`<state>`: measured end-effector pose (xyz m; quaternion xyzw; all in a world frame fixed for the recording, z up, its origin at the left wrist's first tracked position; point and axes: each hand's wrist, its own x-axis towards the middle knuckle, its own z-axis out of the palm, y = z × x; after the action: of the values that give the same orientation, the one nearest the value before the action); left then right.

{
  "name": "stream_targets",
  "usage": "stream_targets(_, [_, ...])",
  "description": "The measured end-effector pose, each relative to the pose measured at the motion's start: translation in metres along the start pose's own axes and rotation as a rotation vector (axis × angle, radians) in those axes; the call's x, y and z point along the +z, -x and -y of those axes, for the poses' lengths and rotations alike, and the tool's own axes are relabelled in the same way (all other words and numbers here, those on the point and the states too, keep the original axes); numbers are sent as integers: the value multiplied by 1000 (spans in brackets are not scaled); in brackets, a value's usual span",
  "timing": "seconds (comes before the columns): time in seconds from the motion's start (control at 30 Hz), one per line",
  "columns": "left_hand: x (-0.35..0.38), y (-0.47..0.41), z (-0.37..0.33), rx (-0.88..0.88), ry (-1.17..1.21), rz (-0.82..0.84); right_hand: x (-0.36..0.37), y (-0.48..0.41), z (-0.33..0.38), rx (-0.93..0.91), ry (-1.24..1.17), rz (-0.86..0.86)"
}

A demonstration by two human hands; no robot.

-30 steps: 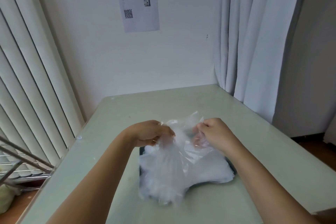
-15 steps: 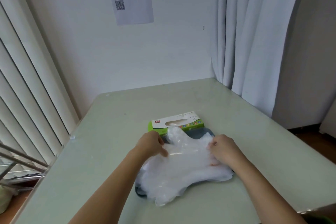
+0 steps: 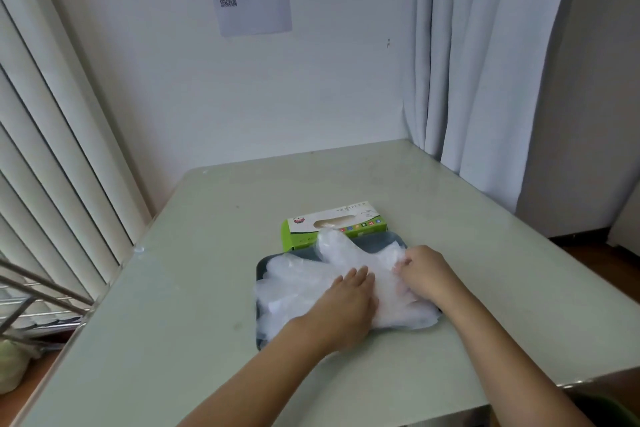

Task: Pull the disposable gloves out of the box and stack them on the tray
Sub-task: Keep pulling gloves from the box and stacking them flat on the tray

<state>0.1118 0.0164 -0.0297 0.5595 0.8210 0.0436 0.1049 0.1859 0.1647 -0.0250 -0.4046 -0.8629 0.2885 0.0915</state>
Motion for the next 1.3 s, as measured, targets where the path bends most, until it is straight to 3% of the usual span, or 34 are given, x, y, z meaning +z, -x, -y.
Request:
stream_targets(0.1, [9, -5, 5, -15, 31, 69, -1, 10, 3, -40, -35, -120])
stream_targets(0.17, [11, -6, 6, -9, 37, 77, -2, 19, 10, -164, -155, -340])
stream_targets(0.23, [12, -6, 7, -5, 47, 78, -1, 26, 20, -283, -235, -435])
stream_targets(0.33, [14, -8, 7, -3, 58, 70, 3, 29, 34, -294, -233, -235])
stream_targets(0.43, [14, -5, 6, -7, 74, 63, 15, 30, 37, -255, 54, 12])
stream_targets(0.57, [10, 1, 1, -60, 98, 71, 20, 35, 34, -174, 311, 168])
stream_targets(0.87, [4, 14, 34, -326, 29, 94, 13, 33, 10, -127, 413, 258])
stream_targets(1.1, [-20, 36, 83, -257, -205, 204, 3, 44, 10, -167, 504, 310])
stream_targets(1.3, [-35, 43, 102, -320, -195, 295, -7, 38, 15, -207, 617, 290])
